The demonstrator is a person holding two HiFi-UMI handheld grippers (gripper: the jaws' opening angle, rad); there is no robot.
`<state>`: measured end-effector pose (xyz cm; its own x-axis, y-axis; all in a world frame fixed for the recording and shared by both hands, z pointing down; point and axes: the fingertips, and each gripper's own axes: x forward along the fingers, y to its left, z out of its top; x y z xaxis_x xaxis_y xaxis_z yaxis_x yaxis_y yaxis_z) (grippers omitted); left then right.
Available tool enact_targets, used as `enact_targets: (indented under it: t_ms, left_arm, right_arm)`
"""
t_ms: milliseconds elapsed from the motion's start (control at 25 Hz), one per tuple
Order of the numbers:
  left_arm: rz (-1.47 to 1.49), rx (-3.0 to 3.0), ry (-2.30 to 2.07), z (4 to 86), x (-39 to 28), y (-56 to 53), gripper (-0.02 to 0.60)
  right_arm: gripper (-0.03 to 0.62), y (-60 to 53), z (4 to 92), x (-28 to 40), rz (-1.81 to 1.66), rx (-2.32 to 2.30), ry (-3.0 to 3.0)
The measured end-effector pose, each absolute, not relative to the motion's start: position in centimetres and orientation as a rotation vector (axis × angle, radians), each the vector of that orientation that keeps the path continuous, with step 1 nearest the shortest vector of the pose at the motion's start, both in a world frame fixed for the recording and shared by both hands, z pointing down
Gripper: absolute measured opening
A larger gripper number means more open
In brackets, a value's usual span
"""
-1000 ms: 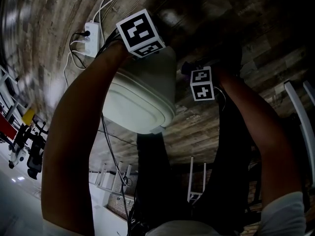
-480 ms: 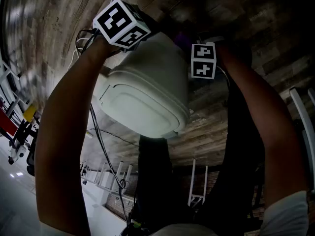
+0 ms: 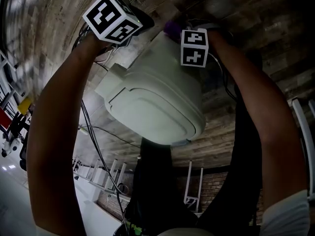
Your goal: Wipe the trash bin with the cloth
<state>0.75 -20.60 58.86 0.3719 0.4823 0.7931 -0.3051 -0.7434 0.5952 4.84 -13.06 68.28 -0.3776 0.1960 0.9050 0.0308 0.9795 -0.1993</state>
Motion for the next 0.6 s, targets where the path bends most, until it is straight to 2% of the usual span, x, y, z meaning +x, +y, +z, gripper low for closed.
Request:
enact_targets:
  t_ms: [200, 600]
  left_arm:
    - [1.42, 1.926, 0.149, 59.8, -0.3, -19.9, 0.009]
    - [1.388, 1.926, 0.201, 60.8, 0.5, -18.3, 0.009]
  right_arm:
    - [0.101, -12.8, 69.2, 2.5, 0.167, -0.19, -1.973]
    - [0.101, -10.7, 69.7, 3.6, 0.103, -0.242, -1.993]
